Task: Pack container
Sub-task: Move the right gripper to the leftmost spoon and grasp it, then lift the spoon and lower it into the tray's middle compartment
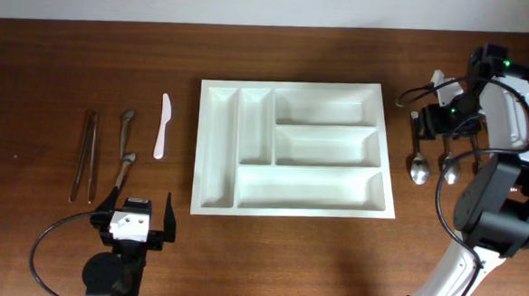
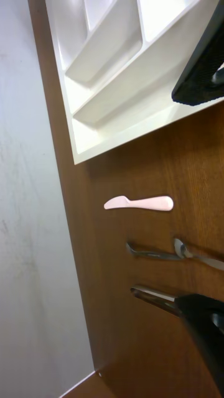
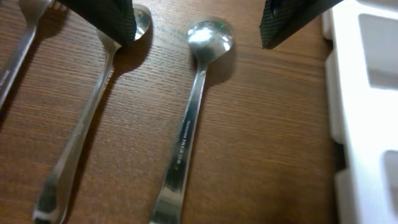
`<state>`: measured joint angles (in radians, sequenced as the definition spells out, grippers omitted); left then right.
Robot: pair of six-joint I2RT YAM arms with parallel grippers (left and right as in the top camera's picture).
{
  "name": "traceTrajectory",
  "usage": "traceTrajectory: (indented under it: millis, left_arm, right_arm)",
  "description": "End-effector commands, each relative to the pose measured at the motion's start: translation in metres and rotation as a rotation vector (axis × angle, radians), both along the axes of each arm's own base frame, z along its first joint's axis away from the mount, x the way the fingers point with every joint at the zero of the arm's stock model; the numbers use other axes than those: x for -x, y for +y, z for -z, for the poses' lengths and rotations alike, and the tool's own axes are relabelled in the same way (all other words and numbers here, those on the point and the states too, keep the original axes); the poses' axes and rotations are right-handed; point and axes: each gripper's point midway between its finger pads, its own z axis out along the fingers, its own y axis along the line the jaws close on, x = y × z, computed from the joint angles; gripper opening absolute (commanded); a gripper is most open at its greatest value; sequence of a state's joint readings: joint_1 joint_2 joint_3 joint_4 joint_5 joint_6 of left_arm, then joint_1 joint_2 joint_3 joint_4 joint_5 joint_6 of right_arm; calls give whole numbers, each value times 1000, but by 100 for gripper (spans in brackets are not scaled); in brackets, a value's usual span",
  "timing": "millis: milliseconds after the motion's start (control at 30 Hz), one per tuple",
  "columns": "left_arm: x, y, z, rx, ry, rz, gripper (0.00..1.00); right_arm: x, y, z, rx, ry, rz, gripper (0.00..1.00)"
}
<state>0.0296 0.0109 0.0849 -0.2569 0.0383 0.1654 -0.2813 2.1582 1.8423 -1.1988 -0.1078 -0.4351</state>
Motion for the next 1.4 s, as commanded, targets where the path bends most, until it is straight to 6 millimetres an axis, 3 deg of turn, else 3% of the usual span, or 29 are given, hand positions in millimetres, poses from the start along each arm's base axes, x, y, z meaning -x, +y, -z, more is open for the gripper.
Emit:
traceTrajectory:
  millis: [0,300,700,933,1067,1367]
  left_arm:
    - [0,0,1,-14,1,4,99]
    - [0,0,1,-14,1,4,99]
    - [0,0,1,-14,1,4,99]
    - [0,0,1,-14,1,4,99]
    - [0,0,1,-14,1,4,99]
    - [0,0,1,-14,1,4,99]
  right_arm:
    - [7,-4,19,32,63,52,62]
    - [22,-11,50,85,117,133,59]
    - [31,10,87,32,111,127,48]
    - [23,33,86,30,100,74,25]
    - [15,37,79,38,80,65,10]
    - [15,20,73,78,79,127,4]
